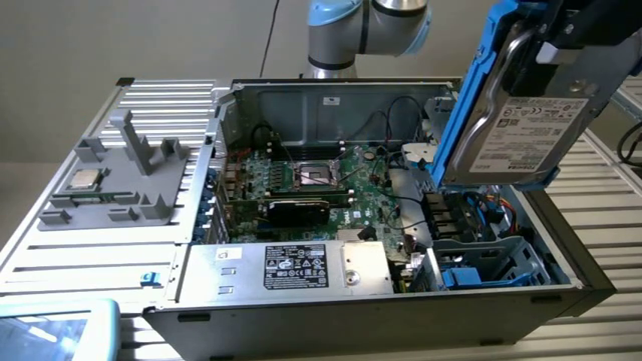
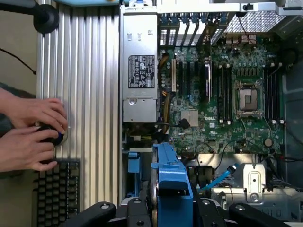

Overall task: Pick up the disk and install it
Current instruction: 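Pick up the disk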

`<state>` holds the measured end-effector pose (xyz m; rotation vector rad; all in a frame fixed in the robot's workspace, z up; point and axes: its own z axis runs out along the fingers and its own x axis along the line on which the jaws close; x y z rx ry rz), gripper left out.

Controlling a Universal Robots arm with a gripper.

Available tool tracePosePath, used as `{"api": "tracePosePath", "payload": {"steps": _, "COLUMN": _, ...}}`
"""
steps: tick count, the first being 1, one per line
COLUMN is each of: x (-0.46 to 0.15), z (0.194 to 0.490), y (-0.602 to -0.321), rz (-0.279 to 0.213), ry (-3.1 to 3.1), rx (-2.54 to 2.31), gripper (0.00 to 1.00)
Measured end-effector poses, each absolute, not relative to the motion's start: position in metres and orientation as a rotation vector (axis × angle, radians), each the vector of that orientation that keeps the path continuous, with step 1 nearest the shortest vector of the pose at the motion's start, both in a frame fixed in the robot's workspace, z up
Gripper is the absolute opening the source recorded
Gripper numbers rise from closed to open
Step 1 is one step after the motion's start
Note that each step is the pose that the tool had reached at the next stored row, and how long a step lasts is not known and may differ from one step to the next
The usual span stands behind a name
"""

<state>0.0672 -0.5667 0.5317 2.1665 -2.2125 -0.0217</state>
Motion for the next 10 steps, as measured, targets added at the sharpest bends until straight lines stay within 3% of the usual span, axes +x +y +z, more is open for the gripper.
{"api": "tracePosePath", "payload": {"steps": 4, "x": 0.080, "z": 0.532, "y": -0.571, "rz": -0.017, "ry": -2.210, "rx": 2.164, "gripper": 0.37}}
{"api": "tracePosePath", "payload": {"steps": 10, "x": 0.085, "z": 0.532, "y": -0.571, "rz": 0.055, "ry": -2.188, "rx": 2.139, "gripper": 0.37}}
